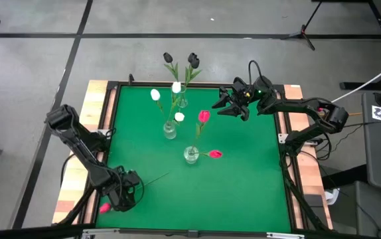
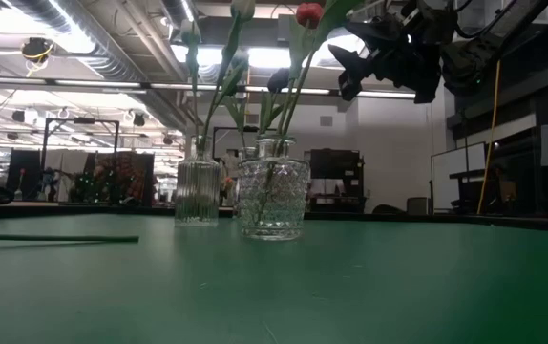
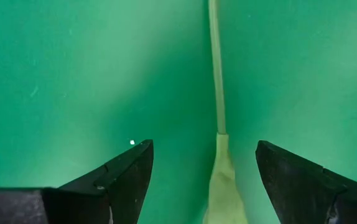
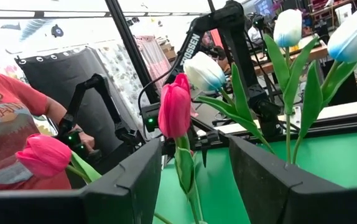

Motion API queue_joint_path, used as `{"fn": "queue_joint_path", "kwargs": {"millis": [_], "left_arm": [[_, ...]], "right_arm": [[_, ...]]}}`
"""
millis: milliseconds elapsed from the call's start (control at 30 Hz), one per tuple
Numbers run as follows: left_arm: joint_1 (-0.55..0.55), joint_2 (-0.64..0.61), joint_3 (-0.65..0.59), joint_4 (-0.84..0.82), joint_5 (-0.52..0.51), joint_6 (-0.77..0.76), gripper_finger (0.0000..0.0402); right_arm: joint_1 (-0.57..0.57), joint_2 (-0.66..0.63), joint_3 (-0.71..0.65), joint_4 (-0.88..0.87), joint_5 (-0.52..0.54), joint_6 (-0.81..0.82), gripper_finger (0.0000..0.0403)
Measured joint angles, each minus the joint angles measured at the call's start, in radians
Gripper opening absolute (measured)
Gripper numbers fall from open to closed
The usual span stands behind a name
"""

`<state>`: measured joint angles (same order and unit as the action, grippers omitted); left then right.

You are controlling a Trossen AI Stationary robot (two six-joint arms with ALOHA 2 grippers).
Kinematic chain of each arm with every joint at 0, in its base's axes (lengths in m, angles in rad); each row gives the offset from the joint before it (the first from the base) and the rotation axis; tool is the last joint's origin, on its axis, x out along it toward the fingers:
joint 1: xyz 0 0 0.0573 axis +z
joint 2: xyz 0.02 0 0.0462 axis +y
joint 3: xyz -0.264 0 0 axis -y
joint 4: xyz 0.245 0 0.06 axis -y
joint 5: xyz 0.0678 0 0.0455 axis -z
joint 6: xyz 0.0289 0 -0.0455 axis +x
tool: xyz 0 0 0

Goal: Sort flowers into vase by color
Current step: Put the pink flower into the bottom transparent vase

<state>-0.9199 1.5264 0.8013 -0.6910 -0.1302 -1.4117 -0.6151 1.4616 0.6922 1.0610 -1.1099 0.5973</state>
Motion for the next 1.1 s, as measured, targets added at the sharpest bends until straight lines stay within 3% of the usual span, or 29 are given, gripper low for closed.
{"fn": "queue_joint_path", "kwargs": {"millis": [133, 267, 700, 1100], "left_arm": [[0.001, 0.008, -0.016, 0.033, 0.003, 0.0, 0.0269], [0.005, 0.004, -0.066, 0.125, 0.013, -0.001, 0.0227], [0.055, -0.005, -0.076, 0.097, 0.108, 0.006, 0.002], [0.107, -0.161, -0.079, -0.011, 0.138, 0.005, 0.0008]], "right_arm": [[0.0, 0.0, 0.0, -0.001, -0.001, -0.002, 0.0191], [0.0, 0.0, 0.0, -0.003, -0.009, -0.002, 0.0191], [-0.001, 0.0, 0.0, -0.01, -0.026, -0.002, 0.0191], [-0.001, 0.0, 0.0, -0.009, -0.018, -0.001, 0.0191]]}}
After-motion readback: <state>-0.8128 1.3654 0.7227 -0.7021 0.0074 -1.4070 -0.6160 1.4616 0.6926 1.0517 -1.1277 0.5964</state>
